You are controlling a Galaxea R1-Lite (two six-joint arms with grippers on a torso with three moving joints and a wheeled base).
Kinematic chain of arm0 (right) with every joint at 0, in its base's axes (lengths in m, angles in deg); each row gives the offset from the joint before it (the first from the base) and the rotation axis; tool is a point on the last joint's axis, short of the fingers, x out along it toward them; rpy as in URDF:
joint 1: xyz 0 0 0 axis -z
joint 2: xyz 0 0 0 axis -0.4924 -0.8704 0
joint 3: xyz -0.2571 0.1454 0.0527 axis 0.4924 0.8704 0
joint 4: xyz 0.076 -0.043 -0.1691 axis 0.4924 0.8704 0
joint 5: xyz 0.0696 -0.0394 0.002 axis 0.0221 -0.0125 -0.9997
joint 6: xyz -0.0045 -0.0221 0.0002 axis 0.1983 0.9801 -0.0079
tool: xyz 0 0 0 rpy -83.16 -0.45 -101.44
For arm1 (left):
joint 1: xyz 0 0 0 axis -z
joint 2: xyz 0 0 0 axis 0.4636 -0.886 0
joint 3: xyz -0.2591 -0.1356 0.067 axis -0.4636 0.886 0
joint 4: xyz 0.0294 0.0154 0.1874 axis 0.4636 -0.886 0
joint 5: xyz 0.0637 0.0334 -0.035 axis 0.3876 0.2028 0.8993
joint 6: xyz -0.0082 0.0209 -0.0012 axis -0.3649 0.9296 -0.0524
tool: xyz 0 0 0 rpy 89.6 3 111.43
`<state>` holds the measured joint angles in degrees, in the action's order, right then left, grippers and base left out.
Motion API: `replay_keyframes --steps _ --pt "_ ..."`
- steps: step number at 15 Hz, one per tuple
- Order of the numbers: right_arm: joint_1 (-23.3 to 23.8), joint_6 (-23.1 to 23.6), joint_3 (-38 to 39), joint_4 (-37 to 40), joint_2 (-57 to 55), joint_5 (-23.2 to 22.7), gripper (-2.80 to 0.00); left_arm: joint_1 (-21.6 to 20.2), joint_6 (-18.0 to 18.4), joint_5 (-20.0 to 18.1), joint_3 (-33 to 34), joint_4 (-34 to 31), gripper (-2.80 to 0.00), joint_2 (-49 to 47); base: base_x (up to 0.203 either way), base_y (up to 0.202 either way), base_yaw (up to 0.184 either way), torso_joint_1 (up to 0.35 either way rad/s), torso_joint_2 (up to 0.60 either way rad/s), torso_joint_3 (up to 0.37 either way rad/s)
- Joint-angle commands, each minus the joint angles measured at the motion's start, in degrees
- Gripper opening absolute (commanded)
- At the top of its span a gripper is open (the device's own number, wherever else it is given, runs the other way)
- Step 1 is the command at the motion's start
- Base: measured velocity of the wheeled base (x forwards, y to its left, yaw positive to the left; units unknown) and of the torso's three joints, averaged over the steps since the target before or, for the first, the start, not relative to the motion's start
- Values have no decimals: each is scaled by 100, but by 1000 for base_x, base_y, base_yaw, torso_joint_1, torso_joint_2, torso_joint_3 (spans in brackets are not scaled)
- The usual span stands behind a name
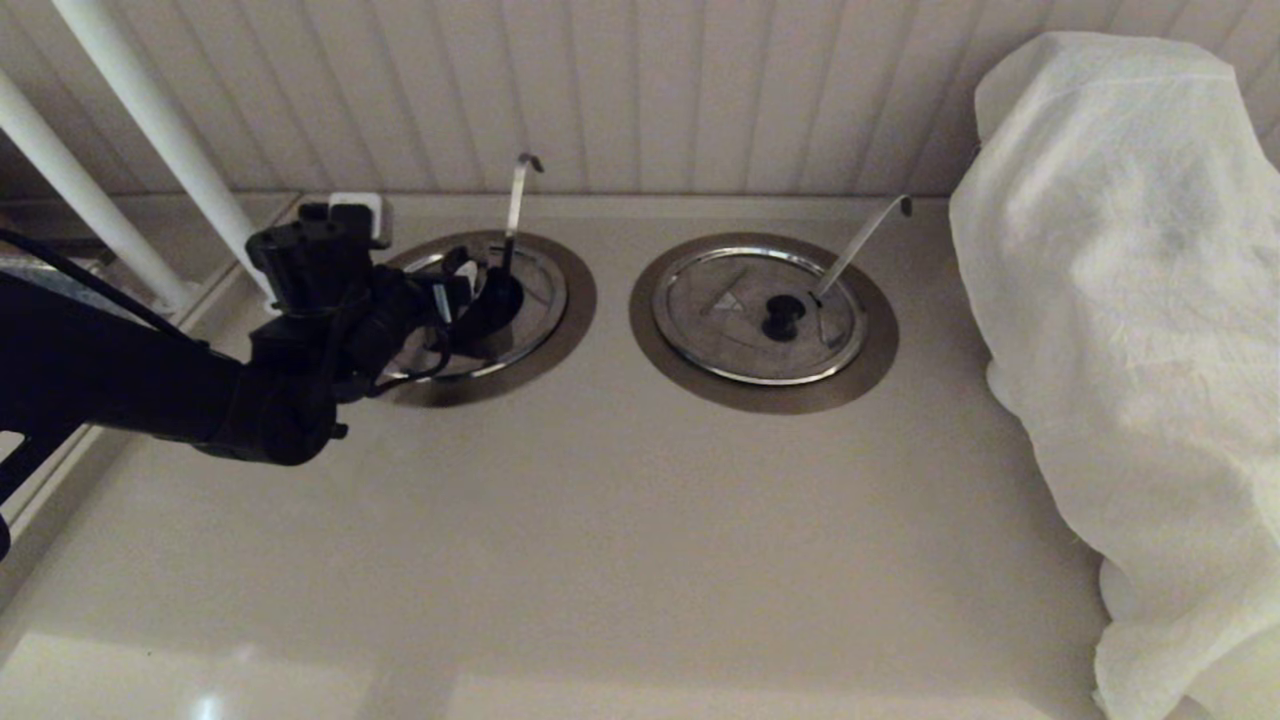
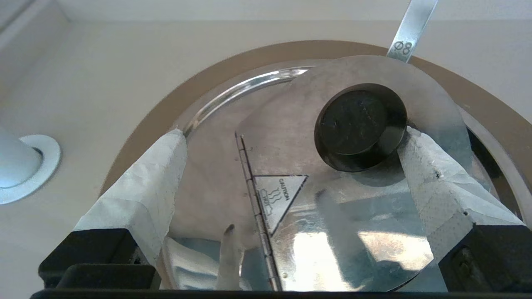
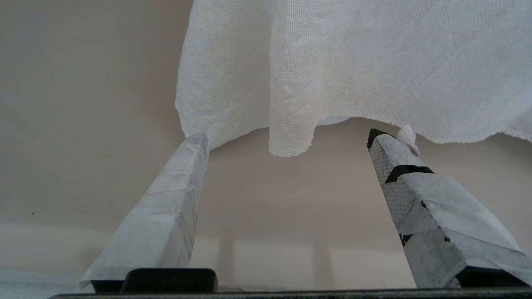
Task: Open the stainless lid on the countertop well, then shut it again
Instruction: Open the lid
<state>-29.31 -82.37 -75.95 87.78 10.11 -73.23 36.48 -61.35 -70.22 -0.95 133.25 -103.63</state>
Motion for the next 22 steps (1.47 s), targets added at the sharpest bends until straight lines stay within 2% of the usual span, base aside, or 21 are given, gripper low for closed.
replay_keyframes --steps 1,3,6,10,12,13,15,16,20,22 --pt "-1 3 9 0 9 -3 0 -124 76 20 68 26 0 109 0 0 0 0 0 0" --pt "-1 3 9 0 9 -9 0 -228 479 11 270 26 0 275 0 0 0 0 0 0" --pt "-1 3 9 0 9 -11 0 -268 635 5 354 26 0 343 0 0 0 0 0 0" --pt "-1 3 9 0 9 -6 0 -592 986 -91 431 8 0 635 0 0 0 0 0 0" --pt "-1 3 9 0 9 -3 0 -591 916 -105 311 26 0 584 0 0 0 0 0 0" --pt "-1 3 9 0 9 -3 0 -507 769 -98 195 32 0 518 0 0 0 0 0 0" --pt "-1 3 9 0 9 -3 0 -18 -25 -30 -54 21 0 238 0 0 0 0 0 0" --pt "-1 4 9 0 9 -8 0 125 -138 134 -225 24 0 19 0 0 0 0 0 0" --pt "-1 3 9 0 9 -3 0 538 -292 1495 -1429 29 0 -1039 0 0 0 0 0 0" --pt "-1 3 9 0 9 -4 0 726 -317 1689 -1415 -1 0 -1144 0 0 0 0 0 0"
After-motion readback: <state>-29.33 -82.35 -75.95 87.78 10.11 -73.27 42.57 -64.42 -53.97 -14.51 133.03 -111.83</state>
